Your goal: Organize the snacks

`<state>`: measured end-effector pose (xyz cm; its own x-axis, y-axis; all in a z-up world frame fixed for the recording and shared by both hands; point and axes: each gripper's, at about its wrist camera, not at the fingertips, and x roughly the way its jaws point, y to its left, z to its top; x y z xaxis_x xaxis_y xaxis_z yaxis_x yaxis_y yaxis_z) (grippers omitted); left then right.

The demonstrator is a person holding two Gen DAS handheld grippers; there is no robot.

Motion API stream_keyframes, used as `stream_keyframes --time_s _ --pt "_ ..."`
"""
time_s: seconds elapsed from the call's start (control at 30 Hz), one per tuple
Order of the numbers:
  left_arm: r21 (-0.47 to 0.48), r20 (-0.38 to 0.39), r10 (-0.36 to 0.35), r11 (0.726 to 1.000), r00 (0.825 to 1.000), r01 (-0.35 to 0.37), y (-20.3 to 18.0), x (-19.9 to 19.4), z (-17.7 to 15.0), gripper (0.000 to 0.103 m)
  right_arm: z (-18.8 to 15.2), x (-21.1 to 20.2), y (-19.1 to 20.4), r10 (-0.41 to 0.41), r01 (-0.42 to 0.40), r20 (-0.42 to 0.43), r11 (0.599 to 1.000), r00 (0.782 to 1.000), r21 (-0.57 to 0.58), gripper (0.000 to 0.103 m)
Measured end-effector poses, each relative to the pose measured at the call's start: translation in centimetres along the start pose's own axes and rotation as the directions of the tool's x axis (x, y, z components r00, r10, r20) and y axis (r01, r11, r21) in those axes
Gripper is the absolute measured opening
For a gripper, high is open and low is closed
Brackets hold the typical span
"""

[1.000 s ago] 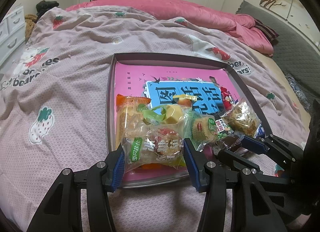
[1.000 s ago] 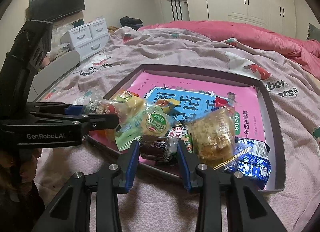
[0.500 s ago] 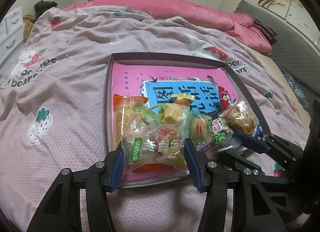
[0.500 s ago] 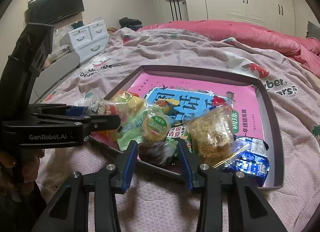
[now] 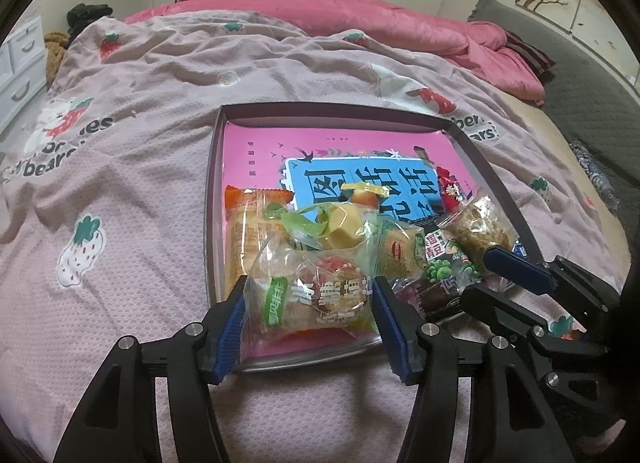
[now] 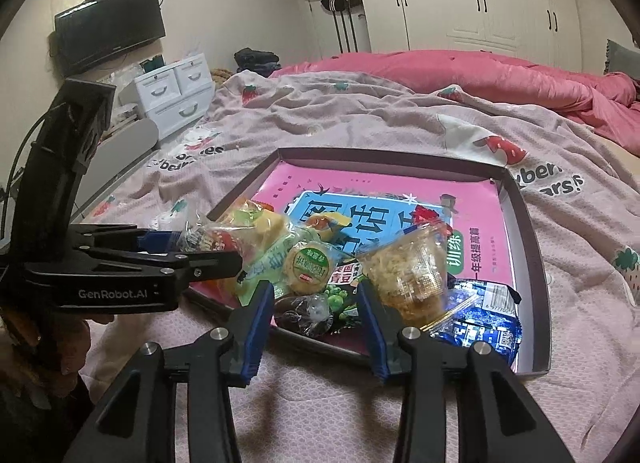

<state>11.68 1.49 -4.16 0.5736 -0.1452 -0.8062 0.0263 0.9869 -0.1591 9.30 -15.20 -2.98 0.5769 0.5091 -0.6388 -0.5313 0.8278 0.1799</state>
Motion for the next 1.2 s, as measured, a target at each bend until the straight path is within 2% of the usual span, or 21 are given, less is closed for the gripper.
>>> stream_keyframes --time_s 0.3,0.37,0.5,0.57,0.7,0.77,1.2 --pt "0.002 0.039 0.020 1.000 0.999 -0.020 0.1 -1.1 0.2 0.070 0.2 -1.0 -0.5 -0.017 0.016 0.023 1.000 1.000 0.018 0.044" --pt "-0.001 0.051 0.021 1.000 0.998 -0.021 0.2 -1.7 0.3 0.071 0.3 -1.5 -0.8 -0.024 0.023 0.034 0.999 0.999 0.031 0.051" --pt "-0.007 0.079 0.031 1.000 0.996 -0.031 0.0 -3.2 0.3 0.076 0.3 -2.7 -1.2 -0.044 0.042 0.050 0.998 0.998 0.049 0.055" --pt "-0.010 0.082 0.030 1.000 0.996 -0.029 -0.1 -3.9 0.1 0.076 0.3 -3.4 -1.3 -0.068 0.065 0.056 0.997 0.996 0.051 0.061" --pt "-0.014 0.082 0.037 0.999 0.996 -0.036 -0.4 -5.4 -0.6 0.078 0.1 -5.1 -1.4 -0.089 0.084 0.075 0.994 0.993 0.075 0.065" --pt "-0.012 0.081 0.041 0.999 0.996 -0.040 -0.7 -6.1 -1.1 0.080 -0.1 -5.8 -1.4 -0.102 0.095 0.072 0.991 0.992 0.089 0.072" --pt "0.016 0.027 0.005 1.000 1.000 -0.005 -2.9 -8.7 -5.2 0.081 -2.2 -8.3 -0.7 -0.123 0.119 0.015 0.979 0.992 0.163 0.080"
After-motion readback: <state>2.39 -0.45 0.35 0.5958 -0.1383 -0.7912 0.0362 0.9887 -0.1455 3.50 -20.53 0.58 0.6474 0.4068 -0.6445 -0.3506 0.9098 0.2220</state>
